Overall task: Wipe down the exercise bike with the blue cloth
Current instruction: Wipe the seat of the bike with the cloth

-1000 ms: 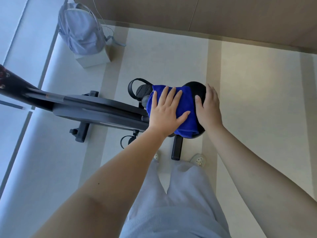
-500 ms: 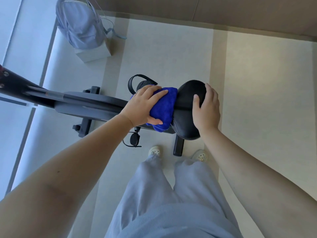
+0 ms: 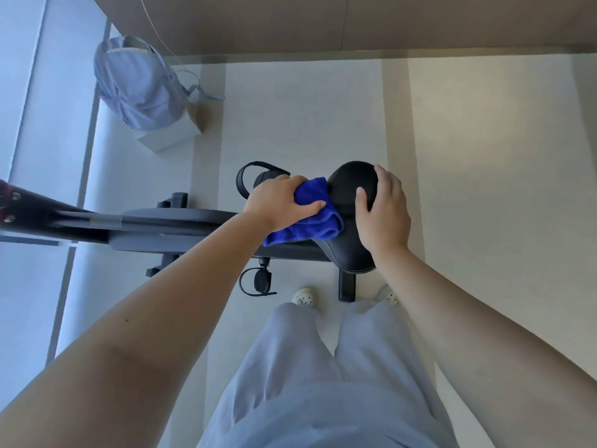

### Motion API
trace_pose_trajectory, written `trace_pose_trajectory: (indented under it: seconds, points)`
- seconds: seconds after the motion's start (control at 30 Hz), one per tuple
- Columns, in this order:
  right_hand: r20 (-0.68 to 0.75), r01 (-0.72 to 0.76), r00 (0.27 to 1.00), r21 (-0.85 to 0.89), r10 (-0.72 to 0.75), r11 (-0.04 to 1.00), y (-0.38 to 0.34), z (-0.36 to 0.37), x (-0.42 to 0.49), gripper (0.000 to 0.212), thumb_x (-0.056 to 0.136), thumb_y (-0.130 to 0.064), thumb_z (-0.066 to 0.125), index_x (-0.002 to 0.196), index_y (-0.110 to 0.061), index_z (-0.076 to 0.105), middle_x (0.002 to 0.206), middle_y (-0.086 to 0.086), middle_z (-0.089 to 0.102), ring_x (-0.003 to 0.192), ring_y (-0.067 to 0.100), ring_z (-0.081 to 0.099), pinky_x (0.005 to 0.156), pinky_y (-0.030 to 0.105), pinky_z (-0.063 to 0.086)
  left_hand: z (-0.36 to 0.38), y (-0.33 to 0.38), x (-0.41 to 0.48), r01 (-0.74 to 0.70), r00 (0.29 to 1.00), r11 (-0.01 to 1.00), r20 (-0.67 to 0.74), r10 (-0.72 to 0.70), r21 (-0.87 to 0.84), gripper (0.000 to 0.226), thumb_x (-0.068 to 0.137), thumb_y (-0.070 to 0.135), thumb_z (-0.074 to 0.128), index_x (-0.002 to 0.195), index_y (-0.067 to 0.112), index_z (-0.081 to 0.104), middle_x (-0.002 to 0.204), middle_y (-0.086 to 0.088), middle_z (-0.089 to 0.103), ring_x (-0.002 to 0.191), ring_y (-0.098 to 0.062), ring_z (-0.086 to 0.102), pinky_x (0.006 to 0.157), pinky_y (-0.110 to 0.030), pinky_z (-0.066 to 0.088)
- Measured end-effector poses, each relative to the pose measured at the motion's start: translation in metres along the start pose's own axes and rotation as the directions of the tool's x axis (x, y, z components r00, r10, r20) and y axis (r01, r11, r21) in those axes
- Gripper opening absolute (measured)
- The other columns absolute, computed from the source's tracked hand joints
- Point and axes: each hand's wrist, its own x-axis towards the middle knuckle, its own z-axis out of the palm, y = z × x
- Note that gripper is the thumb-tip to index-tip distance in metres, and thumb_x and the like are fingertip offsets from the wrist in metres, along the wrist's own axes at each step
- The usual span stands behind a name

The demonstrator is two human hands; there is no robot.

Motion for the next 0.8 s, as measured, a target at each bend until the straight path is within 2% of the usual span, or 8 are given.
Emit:
trace_pose_trajectory:
  seconds: [0.07,0.17,0.3,0.43,0.53,0.6,0.7,0.8]
  points:
    - [-0.001,-0.002,1.0,0.02,0.002,1.0,0.001,0.0,0.0,0.048,0.098,-0.035,0.039,0.143,-0.022,0.035,0.146,0.0,0.039,0.128,0.022,0.043,0.087,0.038,0.047,0.002,0.008,0.008,-0.004,1.0,0.998,0.011,0.004,0.064,0.054,0.082,0.071,0.048,0.112,0.028,0.058,0.099,0.005,0.061,0.089,-0.019,0.057,0.072,-0.031,0.041]
    - [-0.012,-0.016,1.0,0.101,0.018,0.995,0.002,-0.001,0.001,0.045,0.099,-0.027,0.031,0.142,-0.021,0.038,0.146,-0.003,0.04,0.129,0.019,0.043,0.091,0.036,0.045,0.007,0.02,0.018,-0.02,1.0,0.994,0.004,0.02,0.111,0.057,0.083,0.073,0.043,0.112,0.026,0.055,0.097,0.006,0.062,0.088,-0.019,0.057,0.07,-0.033,0.043]
    - [-0.02,-0.052,0.998,0.219,0.057,0.974,0.003,-0.002,0.001,0.054,0.094,-0.03,0.019,0.143,-0.022,0.041,0.148,-0.006,0.041,0.135,0.011,0.037,0.103,0.028,0.038,0.013,0.032,0.031,-0.019,1.0,0.992,0.011,0.018,0.125,0.059,0.085,0.072,0.039,0.112,0.021,0.053,0.098,0.003,0.062,0.089,-0.022,0.058,0.072,-0.035,0.044]
    - [-0.031,-0.047,0.998,0.26,0.057,0.964,0.003,-0.001,0.001,0.06,0.093,-0.036,0.013,0.143,-0.019,0.042,0.149,-0.005,0.041,0.138,0.009,0.033,0.111,0.028,0.033,0.016,0.053,0.053,0.017,0.999,0.999,0.036,-0.018,0.042,0.06,0.09,0.067,0.036,0.121,0.018,0.051,0.111,-0.003,0.06,0.098,-0.026,0.058,0.081,-0.038,0.047]
    - [-0.044,-0.032,0.998,0.282,0.046,0.959,0.003,-0.001,-0.001,0.064,0.092,-0.04,0.01,0.143,-0.018,0.043,0.148,-0.005,0.043,0.138,0.01,0.034,0.111,0.027,0.032,0.018,0.068,0.064,0.011,0.999,0.999,0.044,-0.01,-0.036,0.057,0.093,0.061,0.037,0.132,0.021,0.046,0.12,-0.006,0.057,0.107,-0.027,0.055,0.081,-0.034,0.042]
    - [-0.037,-0.03,0.998,0.285,0.042,0.958,0.004,-0.001,-0.002,0.06,0.095,-0.037,0.013,0.143,-0.017,0.042,0.148,-0.004,0.042,0.138,0.01,0.034,0.111,0.027,0.032,0.016,0.063,0.057,0.01,0.997,0.997,0.074,-0.005,-0.074,0.059,0.092,0.062,0.037,0.137,0.024,0.042,0.122,-0.006,0.056,0.107,-0.027,0.055,0.082,-0.035,0.042]
    - [-0.033,-0.016,0.999,0.281,0.027,0.96,0.005,-0.002,-0.002,0.054,0.097,-0.029,0.017,0.144,-0.017,0.042,0.149,-0.004,0.041,0.138,0.011,0.034,0.111,0.027,0.031,0.011,0.037,0.025,-0.025,0.998,0.999,0.062,0.022,0.034,0.072,0.084,0.073,0.031,0.139,0.026,0.04,0.118,-0.004,0.058,0.107,-0.028,0.055,0.084,-0.039,0.045]
    - [-0.025,-0.027,0.999,0.278,0.036,0.96,0.004,-0.002,-0.002,0.055,0.096,-0.031,0.016,0.144,-0.019,0.042,0.149,-0.005,0.041,0.138,0.01,0.034,0.11,0.027,0.032,0.007,0.014,-0.008,-0.075,0.997,0.986,-0.005,0.077,0.149,0.078,0.076,0.076,0.031,0.135,0.027,0.045,0.118,-0.001,0.058,0.111,-0.027,0.051,0.084,-0.038,0.045]
